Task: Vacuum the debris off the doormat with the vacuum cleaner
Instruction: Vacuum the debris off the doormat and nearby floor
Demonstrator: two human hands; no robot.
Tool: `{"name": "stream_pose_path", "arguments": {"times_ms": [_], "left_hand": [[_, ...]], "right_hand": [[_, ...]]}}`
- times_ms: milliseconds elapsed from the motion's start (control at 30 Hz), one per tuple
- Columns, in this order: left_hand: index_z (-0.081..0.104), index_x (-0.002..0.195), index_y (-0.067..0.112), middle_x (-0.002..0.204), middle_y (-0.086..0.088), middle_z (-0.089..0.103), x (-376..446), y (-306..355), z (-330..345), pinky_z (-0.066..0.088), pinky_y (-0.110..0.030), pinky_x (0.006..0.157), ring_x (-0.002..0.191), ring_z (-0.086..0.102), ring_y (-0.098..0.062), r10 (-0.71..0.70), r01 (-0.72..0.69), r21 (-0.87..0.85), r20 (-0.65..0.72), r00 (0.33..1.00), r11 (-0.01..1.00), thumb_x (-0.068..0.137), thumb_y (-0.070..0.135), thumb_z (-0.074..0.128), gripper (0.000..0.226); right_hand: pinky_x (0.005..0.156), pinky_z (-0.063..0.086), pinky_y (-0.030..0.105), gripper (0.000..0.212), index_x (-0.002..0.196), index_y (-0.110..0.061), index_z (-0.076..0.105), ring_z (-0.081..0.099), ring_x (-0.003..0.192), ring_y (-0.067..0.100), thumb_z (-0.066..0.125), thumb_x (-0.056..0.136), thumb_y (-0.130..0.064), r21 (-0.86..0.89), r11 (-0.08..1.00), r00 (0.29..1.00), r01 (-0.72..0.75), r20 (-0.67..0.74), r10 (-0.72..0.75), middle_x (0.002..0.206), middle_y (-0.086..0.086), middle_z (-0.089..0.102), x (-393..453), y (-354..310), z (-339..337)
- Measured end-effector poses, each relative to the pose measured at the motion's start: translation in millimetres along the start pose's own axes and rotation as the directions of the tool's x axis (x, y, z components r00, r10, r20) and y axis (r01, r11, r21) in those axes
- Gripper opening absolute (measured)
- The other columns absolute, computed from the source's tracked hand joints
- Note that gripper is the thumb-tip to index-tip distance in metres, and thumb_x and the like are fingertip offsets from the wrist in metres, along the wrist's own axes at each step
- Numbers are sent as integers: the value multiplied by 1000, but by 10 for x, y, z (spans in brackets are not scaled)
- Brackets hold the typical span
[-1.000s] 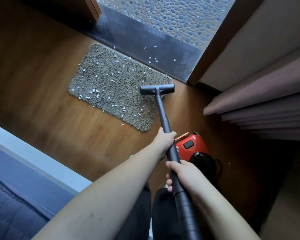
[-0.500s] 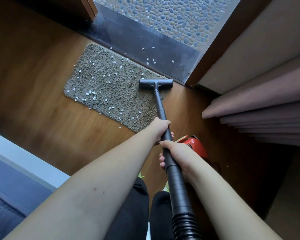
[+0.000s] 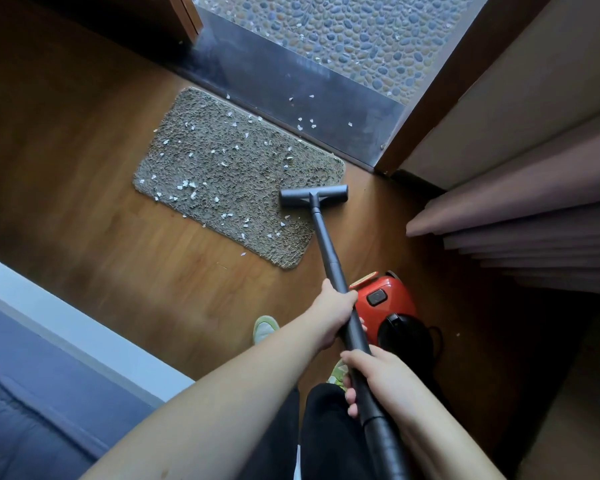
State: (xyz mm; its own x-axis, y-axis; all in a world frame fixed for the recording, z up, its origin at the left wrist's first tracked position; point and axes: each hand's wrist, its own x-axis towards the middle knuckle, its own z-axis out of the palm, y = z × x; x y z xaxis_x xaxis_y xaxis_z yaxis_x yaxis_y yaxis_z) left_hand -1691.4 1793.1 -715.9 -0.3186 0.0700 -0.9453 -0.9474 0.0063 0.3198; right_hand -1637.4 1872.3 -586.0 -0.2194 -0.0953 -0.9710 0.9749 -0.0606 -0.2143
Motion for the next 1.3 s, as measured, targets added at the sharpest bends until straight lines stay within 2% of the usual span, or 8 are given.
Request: {"name": "stream_pose_path", "arguments": {"times_ms": [133, 233, 333, 467, 633, 833, 1133, 1300], "left_hand": [[15, 149, 23, 82, -14, 57, -110, -63, 33, 58, -37, 57, 53, 59, -22, -11, 12, -34, 21, 1000, 999, 98, 17, 49, 61], [13, 151, 21, 81, -15, 57, -77, -10, 11, 58, -34, 52, 49, 59, -21, 12, -12, -38, -5, 1000, 999, 96, 15, 52, 67], [15, 152, 19, 85, -20, 60, -24, 82, -59, 60, -38, 55, 49, 60, -21, 42, -45, -62, -48, 998, 997, 89, 15, 62, 79], [14, 153, 18, 73, -13, 53, -7, 204, -243, 50, -28, 42, 38, 56, -17, 87, -96, -103, -88, 992, 990, 92, 5, 56, 75], [25, 143, 15, 84, -16, 47, 9, 200, -482, 49, -27, 43, 46, 54, -20, 65, -79, -107, -135, 989, 991, 94, 4, 54, 58], [35, 123, 7, 77, -14, 48, 19, 29, -413, 50, -30, 47, 42, 55, -19, 18, -28, -87, -120, 993, 996, 93, 6, 53, 35], [31, 137, 10, 74, -12, 52, -80, -207, -42, 55, -31, 48, 46, 57, -18, -30, 25, -101, -52, 998, 995, 92, 7, 49, 49], [16, 153, 18, 75, -11, 55, -124, -264, 34, 53, -28, 47, 50, 59, -17, -62, 60, -78, -34, 997, 995, 94, 10, 49, 68]], "right_hand": [[38, 42, 24, 5, 91, -2, 52, 49, 40, 19, 53, 92, -6, -23, 1000, 1000, -4, -4, 4, 64, 13, 51, -51, 63, -39], [36, 41, 21, 5, 89, -3, 50, 49, 37, 17, 52, 93, -6, -57, 998, 1000, 6, 1, -6, 64, 13, 51, -47, -7, 0], [37, 40, 20, 4, 91, -6, 47, 51, 36, 18, 50, 92, -8, -123, 992, 999, 33, 14, -31, 64, 13, 52, -7, -105, 73], [39, 43, 22, 6, 95, -8, 47, 52, 38, 19, 50, 91, -12, -156, 986, 998, 57, 40, -52, 61, 12, 55, 86, -174, 219], [43, 47, 23, 8, 96, -8, 48, 53, 39, 19, 50, 91, -15, -153, 988, 996, 33, 89, -20, 60, 10, 57, 180, -195, 379], [43, 47, 25, 7, 89, -9, 49, 51, 40, 19, 52, 93, -13, -152, 988, 997, -16, 77, 28, 63, 12, 53, 193, -111, 299], [37, 44, 24, 11, 101, -4, 47, 51, 38, 15, 52, 97, -12, -213, 976, 999, -35, 10, 38, 72, 15, 48, 44, 93, 1], [36, 43, 23, 12, 104, -4, 48, 51, 38, 15, 53, 98, -13, -194, 980, 999, -39, -9, 38, 73, 16, 49, 13, 182, -59]]}}
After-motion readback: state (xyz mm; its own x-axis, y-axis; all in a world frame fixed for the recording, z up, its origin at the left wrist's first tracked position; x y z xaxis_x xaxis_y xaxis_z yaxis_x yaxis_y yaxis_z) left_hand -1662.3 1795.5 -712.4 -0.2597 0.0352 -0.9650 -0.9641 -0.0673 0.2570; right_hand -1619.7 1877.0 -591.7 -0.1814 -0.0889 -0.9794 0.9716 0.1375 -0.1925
